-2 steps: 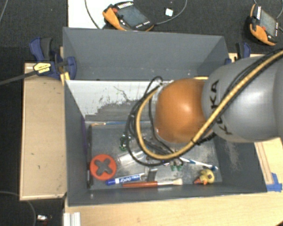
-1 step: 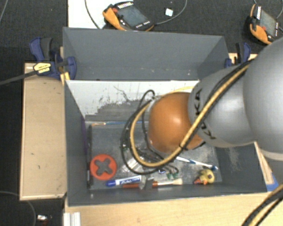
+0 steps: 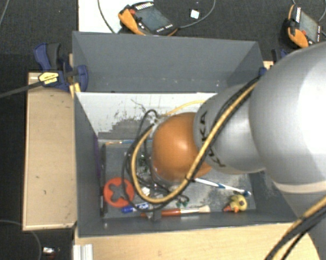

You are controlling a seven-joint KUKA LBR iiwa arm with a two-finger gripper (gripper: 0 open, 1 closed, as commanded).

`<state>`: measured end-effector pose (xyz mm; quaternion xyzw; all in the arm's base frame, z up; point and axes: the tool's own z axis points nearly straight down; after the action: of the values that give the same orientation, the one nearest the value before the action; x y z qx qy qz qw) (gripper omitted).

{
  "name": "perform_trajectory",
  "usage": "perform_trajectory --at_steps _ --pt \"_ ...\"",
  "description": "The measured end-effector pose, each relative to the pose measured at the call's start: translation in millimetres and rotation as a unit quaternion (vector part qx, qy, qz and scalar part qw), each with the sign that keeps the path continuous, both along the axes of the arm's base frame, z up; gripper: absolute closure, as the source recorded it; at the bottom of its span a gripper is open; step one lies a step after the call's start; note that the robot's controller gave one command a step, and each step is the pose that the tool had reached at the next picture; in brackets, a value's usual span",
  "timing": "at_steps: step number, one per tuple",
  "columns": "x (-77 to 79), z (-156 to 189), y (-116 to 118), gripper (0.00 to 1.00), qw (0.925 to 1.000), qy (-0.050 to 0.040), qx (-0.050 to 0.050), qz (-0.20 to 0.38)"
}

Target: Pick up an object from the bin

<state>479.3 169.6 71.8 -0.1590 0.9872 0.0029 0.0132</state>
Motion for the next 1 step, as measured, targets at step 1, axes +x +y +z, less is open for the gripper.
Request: perform_trajectory --at_steps 1 --pt "-0.2 -1.7 -29.8 1.0 0.9991 0.0112 -0.003 -0.04"
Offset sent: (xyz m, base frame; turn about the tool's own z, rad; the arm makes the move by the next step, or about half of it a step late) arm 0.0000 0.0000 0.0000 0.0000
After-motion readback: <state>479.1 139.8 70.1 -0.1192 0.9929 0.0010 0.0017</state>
